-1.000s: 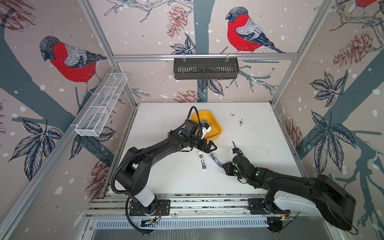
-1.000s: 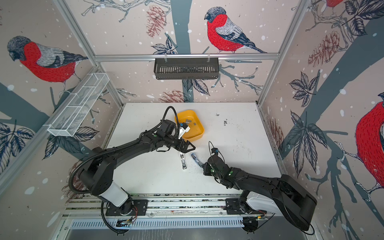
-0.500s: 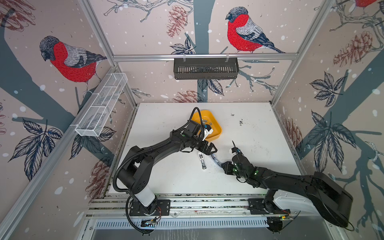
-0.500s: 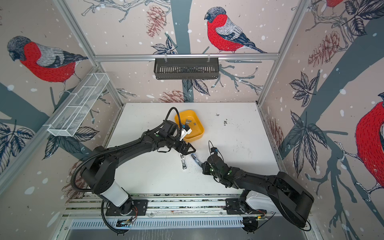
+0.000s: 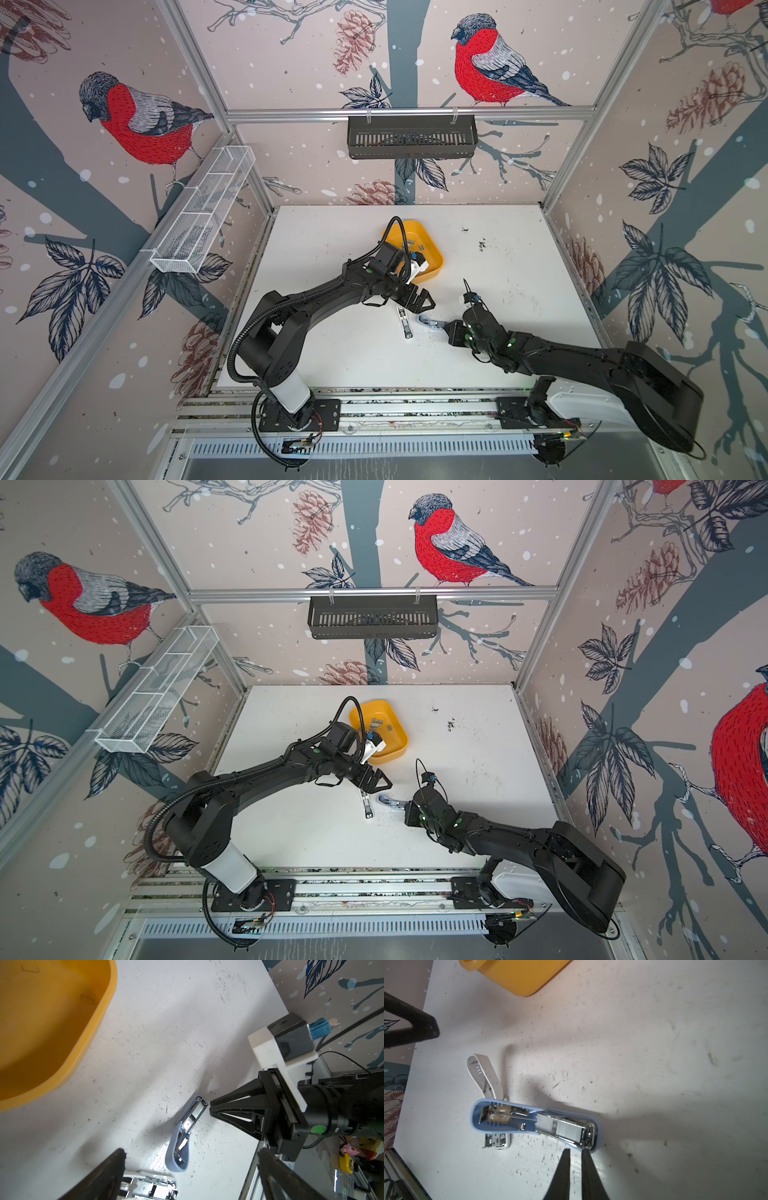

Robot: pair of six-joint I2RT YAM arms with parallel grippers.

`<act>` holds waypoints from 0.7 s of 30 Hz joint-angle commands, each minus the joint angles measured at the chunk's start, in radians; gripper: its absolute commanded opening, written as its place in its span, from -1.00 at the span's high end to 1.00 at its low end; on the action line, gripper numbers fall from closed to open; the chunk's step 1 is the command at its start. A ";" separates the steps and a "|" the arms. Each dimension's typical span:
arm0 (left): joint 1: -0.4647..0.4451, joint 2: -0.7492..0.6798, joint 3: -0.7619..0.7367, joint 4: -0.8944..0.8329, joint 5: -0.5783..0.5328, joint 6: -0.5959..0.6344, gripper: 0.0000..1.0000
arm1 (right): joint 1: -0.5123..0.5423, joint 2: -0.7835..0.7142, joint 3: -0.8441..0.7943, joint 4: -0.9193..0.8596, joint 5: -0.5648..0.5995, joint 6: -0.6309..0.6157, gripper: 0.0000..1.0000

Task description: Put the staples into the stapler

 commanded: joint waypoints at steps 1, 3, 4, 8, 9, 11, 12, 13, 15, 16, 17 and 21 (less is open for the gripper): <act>-0.001 -0.014 0.008 -0.019 0.009 0.016 -0.98 | -0.004 -0.031 0.013 -0.044 0.025 -0.035 0.72; -0.002 -0.033 0.004 -0.010 -0.001 0.022 -0.97 | -0.012 -0.056 0.018 -0.071 0.033 -0.049 0.71; -0.002 -0.046 0.002 -0.005 -0.009 0.027 -0.98 | -0.018 -0.068 0.020 -0.083 0.032 -0.060 0.69; -0.003 -0.126 -0.041 0.059 -0.036 0.010 -0.97 | -0.041 -0.112 0.021 -0.119 0.020 -0.106 0.63; -0.003 -0.151 -0.061 0.087 -0.042 -0.013 -0.98 | -0.048 -0.121 0.022 -0.127 0.017 -0.121 0.62; -0.003 -0.218 -0.137 0.190 -0.039 -0.073 -0.97 | -0.058 -0.146 0.024 -0.155 0.022 -0.143 0.59; -0.006 -0.252 -0.174 0.231 -0.044 -0.100 -0.97 | -0.064 -0.156 0.023 -0.166 0.024 -0.150 0.58; -0.010 -0.285 -0.209 0.265 -0.064 -0.131 -0.98 | -0.069 -0.172 0.023 -0.179 0.026 -0.156 0.57; -0.017 -0.336 -0.246 0.275 -0.121 -0.195 -0.97 | -0.080 -0.203 0.017 -0.198 0.030 -0.165 0.56; -0.020 -0.357 -0.256 0.269 -0.139 -0.215 -0.98 | -0.087 -0.221 0.014 -0.206 0.027 -0.169 0.54; -0.029 -0.379 -0.269 0.262 -0.159 -0.231 -0.98 | -0.093 -0.236 0.011 -0.213 0.023 -0.175 0.54; -0.093 -0.451 -0.337 0.283 -0.271 -0.285 -0.98 | -0.110 -0.278 0.000 -0.224 0.004 -0.210 0.51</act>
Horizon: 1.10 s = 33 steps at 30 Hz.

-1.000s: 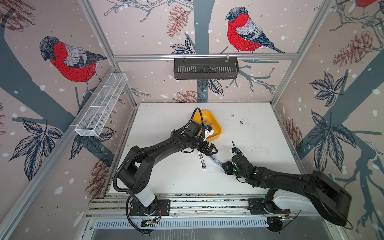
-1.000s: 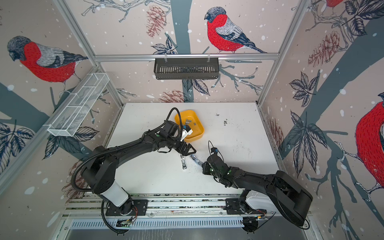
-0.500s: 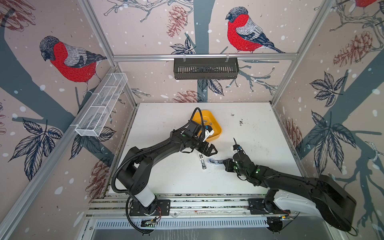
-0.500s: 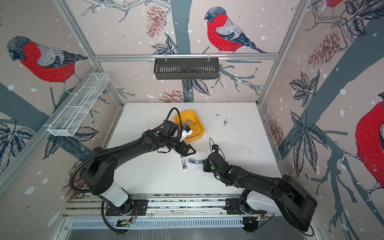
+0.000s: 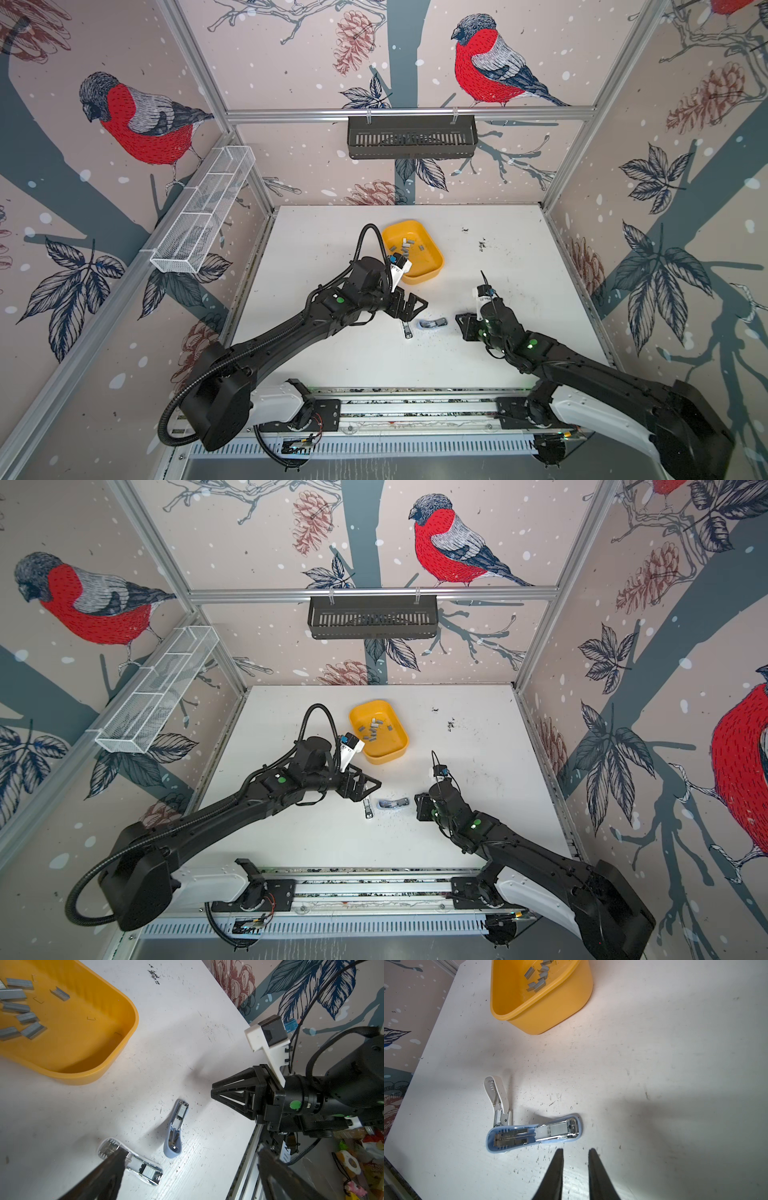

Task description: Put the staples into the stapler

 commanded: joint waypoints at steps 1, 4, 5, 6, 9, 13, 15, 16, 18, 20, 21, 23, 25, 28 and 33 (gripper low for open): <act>-0.047 -0.043 -0.057 0.084 -0.105 -0.106 -0.98 | -0.011 -0.024 -0.003 -0.030 -0.013 -0.055 0.51; -0.099 -0.079 -0.130 0.157 -0.150 -0.209 -0.98 | -0.024 -0.031 -0.001 -0.037 -0.026 -0.082 0.50; -0.123 -0.096 -0.154 0.184 -0.175 -0.237 -0.98 | -0.026 -0.031 0.002 -0.038 -0.033 -0.091 0.49; -0.141 -0.108 -0.177 0.205 -0.198 -0.264 -0.97 | -0.029 -0.031 0.005 -0.041 -0.035 -0.096 0.49; -0.193 -0.145 -0.239 0.269 -0.255 -0.339 -0.98 | -0.038 -0.025 0.007 -0.034 -0.053 -0.118 0.49; -0.245 -0.137 -0.269 0.268 -0.300 -0.352 -0.98 | -0.051 0.001 0.010 -0.020 -0.082 -0.149 0.48; -0.259 -0.123 -0.284 0.296 -0.298 -0.363 -0.98 | -0.057 0.021 0.021 -0.018 -0.093 -0.167 0.48; -0.264 -0.113 -0.294 0.323 -0.290 -0.376 -0.98 | -0.060 0.033 0.026 -0.017 -0.097 -0.174 0.47; -0.267 -0.090 -0.305 0.363 -0.279 -0.413 -0.98 | -0.067 0.056 0.036 -0.011 -0.109 -0.185 0.46; -0.270 -0.064 -0.312 0.398 -0.280 -0.454 -0.97 | -0.076 0.080 0.038 0.009 -0.124 -0.194 0.45; -0.271 -0.050 -0.311 0.406 -0.280 -0.476 -0.97 | -0.081 0.094 0.041 0.016 -0.132 -0.196 0.46; -0.276 -0.018 -0.301 0.412 -0.271 -0.490 -0.97 | -0.090 0.119 0.051 0.024 -0.149 -0.202 0.45; -0.285 0.006 -0.290 0.409 -0.278 -0.504 -0.97 | -0.099 0.148 0.061 0.029 -0.169 -0.206 0.45; -0.286 0.038 -0.282 0.408 -0.279 -0.519 -0.96 | -0.110 0.183 0.072 0.044 -0.202 -0.215 0.44; -0.285 0.051 -0.253 0.373 -0.303 -0.546 -0.94 | -0.144 0.250 0.083 0.079 -0.257 -0.228 0.48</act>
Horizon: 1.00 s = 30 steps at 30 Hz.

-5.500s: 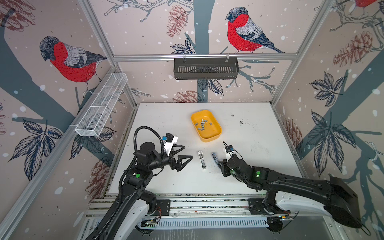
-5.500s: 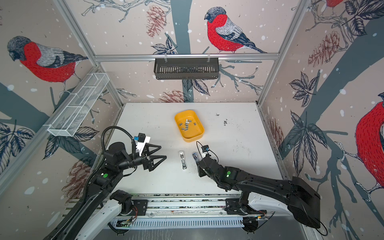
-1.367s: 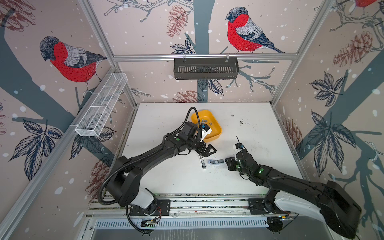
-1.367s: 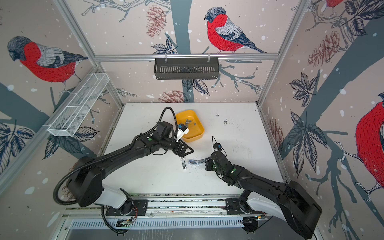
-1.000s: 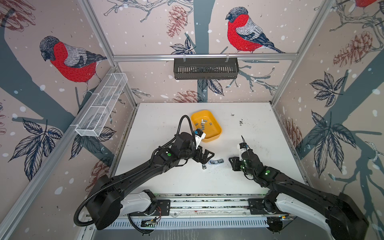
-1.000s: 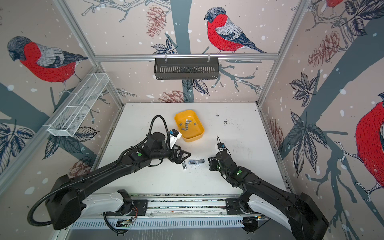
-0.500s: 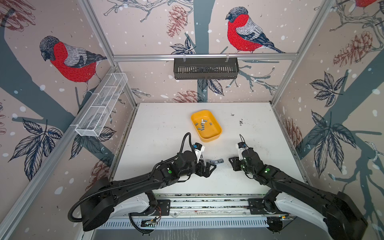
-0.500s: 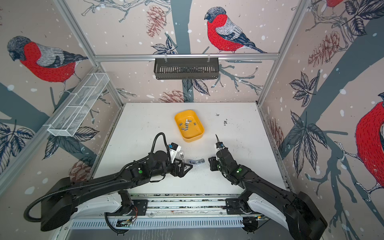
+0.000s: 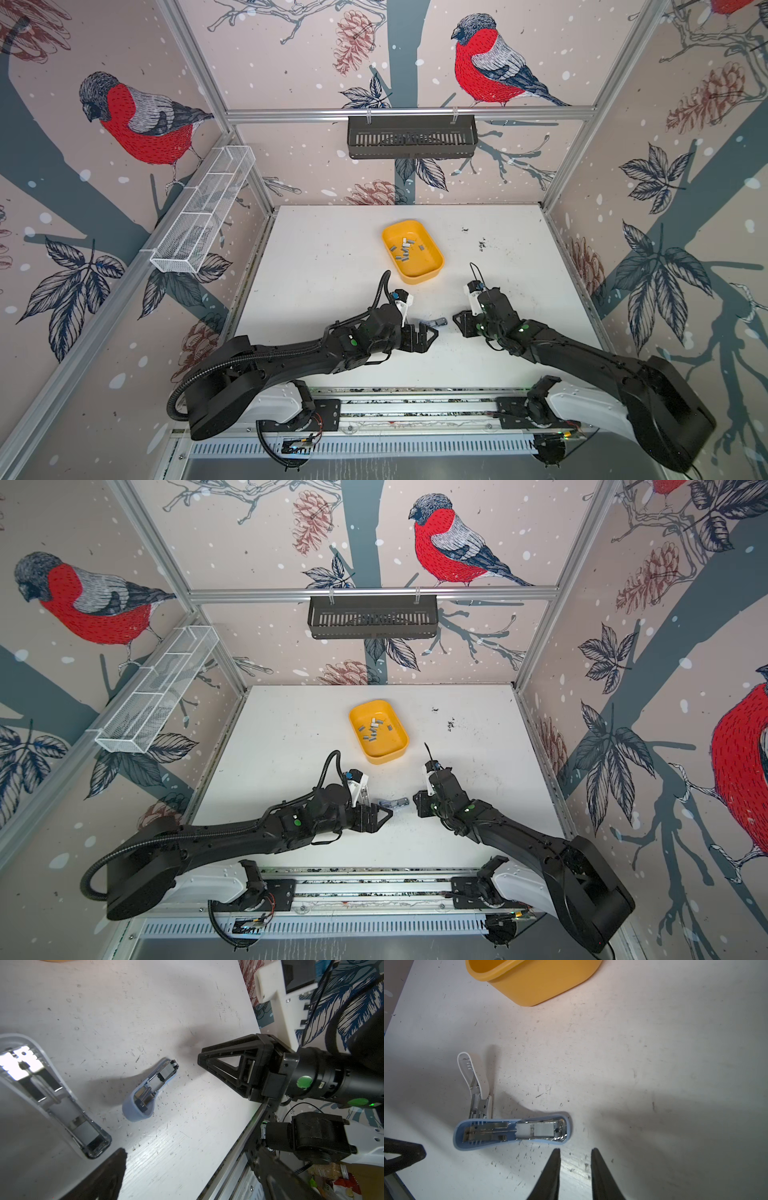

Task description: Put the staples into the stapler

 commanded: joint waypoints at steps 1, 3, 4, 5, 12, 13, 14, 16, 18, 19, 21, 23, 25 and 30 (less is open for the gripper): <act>-0.001 0.005 0.025 0.002 -0.043 -0.046 -0.94 | -0.016 0.035 0.016 0.053 -0.060 -0.030 0.50; -0.001 0.011 0.040 -0.025 -0.056 -0.058 -0.91 | -0.020 0.054 0.023 0.064 -0.073 -0.038 0.53; 0.000 0.017 0.047 -0.031 -0.057 -0.060 -0.91 | -0.020 0.063 0.025 0.071 -0.082 -0.041 0.54; -0.001 0.022 0.053 -0.041 -0.057 -0.064 -0.91 | -0.020 0.069 0.027 0.077 -0.094 -0.044 0.54; 0.000 0.053 0.080 -0.107 -0.059 -0.083 -0.96 | -0.017 0.108 0.044 0.108 -0.138 -0.062 0.55; 0.000 0.054 0.079 -0.107 -0.059 -0.085 -0.98 | -0.016 0.125 0.046 0.111 -0.137 -0.062 0.55; 0.001 0.056 0.077 -0.110 -0.062 -0.088 -0.98 | -0.015 0.134 0.047 0.116 -0.139 -0.062 0.56; 0.001 0.059 0.077 -0.116 -0.065 -0.101 -0.98 | -0.012 0.152 0.051 0.121 -0.143 -0.063 0.58; 0.001 0.059 0.076 -0.113 -0.065 -0.108 -0.98 | -0.009 0.163 0.049 0.128 -0.141 -0.060 0.59; 0.001 0.060 0.077 -0.108 -0.062 -0.109 -0.97 | -0.008 0.169 0.048 0.135 -0.142 -0.058 0.60; 0.001 0.063 0.076 -0.096 -0.062 -0.106 -0.98 | -0.006 0.181 0.047 0.147 -0.145 -0.054 0.62; 0.001 0.072 0.079 -0.093 -0.069 -0.104 -0.98 | -0.005 0.190 0.051 0.155 -0.139 -0.049 0.63; 0.002 0.079 0.086 -0.096 -0.067 -0.101 -0.98 | -0.004 0.197 0.056 0.159 -0.139 -0.048 0.64; 0.005 0.087 0.093 -0.104 -0.068 -0.108 -0.97 | -0.001 0.216 0.058 0.164 -0.140 -0.046 0.66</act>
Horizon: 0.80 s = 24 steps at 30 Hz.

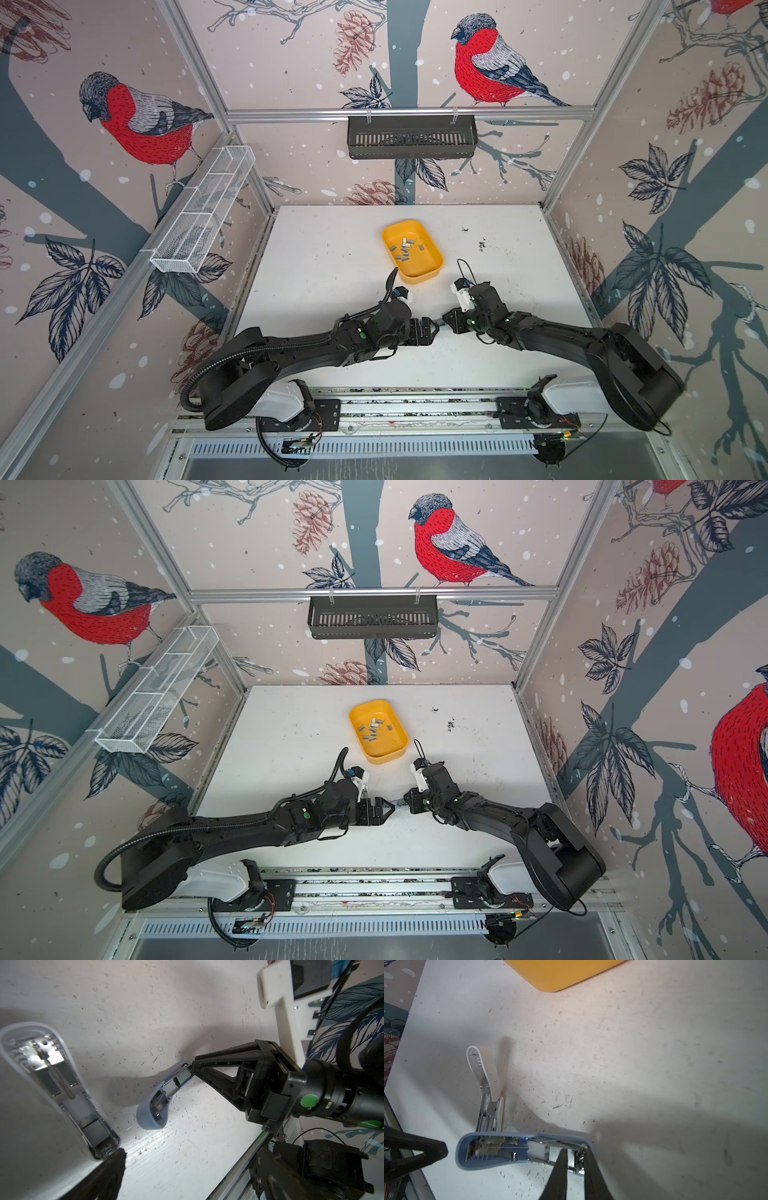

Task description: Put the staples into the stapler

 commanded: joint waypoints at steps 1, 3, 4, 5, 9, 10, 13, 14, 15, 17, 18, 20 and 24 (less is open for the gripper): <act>0.005 0.008 0.011 -0.007 -0.016 -0.010 -0.97 | 0.004 0.009 0.005 0.026 0.003 0.003 0.66; 0.007 0.012 0.011 -0.008 -0.014 -0.010 -0.95 | 0.006 0.012 0.004 0.029 0.004 0.006 0.68; 0.007 0.013 0.009 -0.007 -0.013 -0.010 -0.95 | 0.006 0.014 0.002 0.031 0.004 0.008 0.70; 0.007 0.014 0.008 -0.006 -0.011 -0.010 -0.94 | 0.008 0.015 0.001 0.031 0.006 0.010 0.70; 0.009 0.022 0.011 -0.001 -0.004 -0.006 -0.94 | 0.014 0.012 -0.004 0.031 0.014 0.014 0.75; 0.009 0.025 0.012 0.001 -0.001 -0.006 -0.94 | 0.015 0.012 -0.005 0.033 0.014 0.014 0.76; 0.009 0.034 0.015 0.005 0.003 -0.003 -0.94 | 0.021 0.012 -0.009 0.034 0.021 0.017 0.78; 0.009 0.037 0.016 0.002 0.002 -0.003 -0.94 | 0.023 0.011 -0.009 0.033 0.024 0.018 0.79; 0.009 0.039 0.018 0.000 0.001 -0.003 -0.94 | 0.024 0.011 -0.010 0.033 0.027 0.020 0.80; 0.010 0.041 0.019 0.000 0.001 -0.003 -0.94 | 0.027 0.011 -0.013 0.034 0.031 0.020 0.81; 0.011 0.041 0.019 -0.001 0.000 -0.003 -0.94 | 0.028 0.013 -0.013 0.034 0.033 0.020 0.82; 0.014 0.041 0.018 -0.002 0.001 -0.006 -0.94 | 0.030 0.011 -0.014 0.033 0.040 0.021 0.82; 0.023 0.041 0.013 0.003 0.014 -0.019 -0.93 | 0.039 0.007 -0.015 0.028 0.057 0.023 0.84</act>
